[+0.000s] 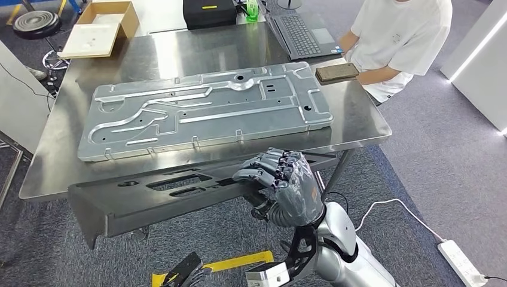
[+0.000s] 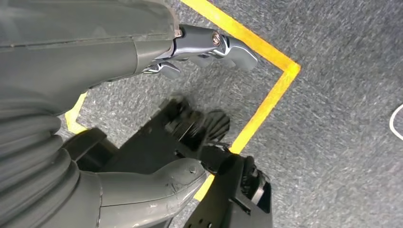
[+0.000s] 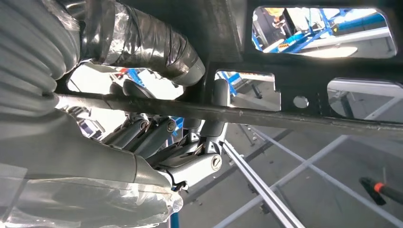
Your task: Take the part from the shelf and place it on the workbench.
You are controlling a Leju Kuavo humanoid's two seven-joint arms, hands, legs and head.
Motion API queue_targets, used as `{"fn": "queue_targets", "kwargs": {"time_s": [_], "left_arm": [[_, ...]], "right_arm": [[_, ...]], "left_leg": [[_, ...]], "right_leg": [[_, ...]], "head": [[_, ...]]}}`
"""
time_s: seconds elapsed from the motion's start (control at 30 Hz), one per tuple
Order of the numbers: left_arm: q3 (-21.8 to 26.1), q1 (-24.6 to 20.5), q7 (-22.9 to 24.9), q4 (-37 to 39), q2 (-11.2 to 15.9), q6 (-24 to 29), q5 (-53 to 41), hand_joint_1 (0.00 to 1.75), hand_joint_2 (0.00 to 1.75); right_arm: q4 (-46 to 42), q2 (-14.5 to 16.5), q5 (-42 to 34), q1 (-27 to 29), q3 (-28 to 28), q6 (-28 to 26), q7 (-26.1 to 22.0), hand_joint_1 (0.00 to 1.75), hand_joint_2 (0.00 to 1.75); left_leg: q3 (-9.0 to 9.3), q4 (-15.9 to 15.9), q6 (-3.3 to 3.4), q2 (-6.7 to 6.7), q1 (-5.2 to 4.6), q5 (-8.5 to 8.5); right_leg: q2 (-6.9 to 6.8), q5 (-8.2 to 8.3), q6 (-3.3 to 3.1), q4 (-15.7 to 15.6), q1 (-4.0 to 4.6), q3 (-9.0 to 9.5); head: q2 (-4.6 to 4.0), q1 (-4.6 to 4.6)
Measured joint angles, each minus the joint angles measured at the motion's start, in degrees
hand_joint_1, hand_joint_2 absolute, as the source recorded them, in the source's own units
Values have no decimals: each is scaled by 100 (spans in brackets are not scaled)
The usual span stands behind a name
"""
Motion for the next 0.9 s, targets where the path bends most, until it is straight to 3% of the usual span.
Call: {"fn": "queue_targets", "kwargs": {"time_s": [0.03,0.07,0.17,0.23,0.37,0.43,0.5,0.53,0.57,0.6,0.67,0.7,0.73,0.83,0.9], "left_arm": [[0,11,-1,2,1,-1,1,0,175],[-1,21,-1,5,1,-3,2,0,175],[-1,26,-3,18,2,-12,6,0,175],[-4,19,-8,28,1,-26,7,0,175],[-9,18,-22,33,2,-51,4,0,175],[-10,-3,-25,33,2,-57,2,0,175],[-18,-19,-23,33,-1,-61,-5,0,175],[-23,-18,-21,33,-3,-61,-7,0,175],[-27,-14,-17,33,-4,-60,-2,0,175],[-28,-11,-14,33,-4,-55,4,0,175],[-29,-10,-14,34,-8,-33,22,0,175],[-29,-11,-20,34,-11,-19,27,0,175],[-29,-11,-28,35,-14,-4,32,0,175],[-29,5,-51,36,-18,38,36,0,175],[-29,5,-65,35,-18,59,47,0,175]], "right_arm": [[1,-1,1,2,4,6,1,175,175],[2,-1,3,3,7,18,1,175,175],[3,-1,20,2,16,69,10,175,175],[4,-1,41,-2,21,90,23,175,175],[-1,-4,92,-2,32,93,41,175,175],[-2,-5,99,-6,32,92,44,175,175],[-1,-8,100,3,32,93,49,175,175],[-1,-10,100,11,32,93,54,175,175],[-1,-13,100,17,32,93,61,175,175],[-1,-14,100,19,32,91,68,175,175],[2,-14,100,22,32,74,83,175,175],[4,-14,101,21,30,56,92,175,175],[5,-11,104,27,27,34,106,175,175],[13,5,40,51,2,30,174,175,175],[19,24,-90,49,-15,125,230,175,175]], "left_leg": [[-155,117,-32,2,27,-15],[-224,59,-56,4,51,76],[-69,-786,-75,14,97,770],[16,-1154,-15,24,63,953],[149,-1262,182,9,30,909],[249,-1297,250,7,32,870],[303,-1294,289,6,14,808],[334,-1287,293,4,4,775],[374,-1280,294,2,-4,739],[427,-1272,290,-2,-9,695],[551,-1260,269,-9,-16,602],[587,-1255,250,-12,-20,563],[604,-1255,222,-13,-23,532],[613,-1220,130,-8,-26,478],[538,-1009,77,2,-14,358]], "right_leg": [[5,-45,7,4,-3,47],[11,-96,18,10,-8,102],[18,-260,81,27,-28,289],[16,-330,149,22,-36,342],[7,-380,273,194,-53,348],[2,-552,301,705,-70,72],[3,-805,319,1397,-68,-409],[3,-848,321,1582,-69,-596],[3,-791,315,1596,-68,-697],[2,-596,299,1400,-66,-687],[2,-62,247,701,-48,-489],[0,84,222,384,-27,-403],[0,175,198,203,-7,-352],[11,195,126,93,5,-294],[9,185,84,42,-19,-219]], "head": [[0,0],[0,0],[0,0],[0,-1],[0,1],[0,2],[0,2],[0,2],[0,2],[0,2],[0,2],[0,5],[0,4],[0,4],[0,3]]}}
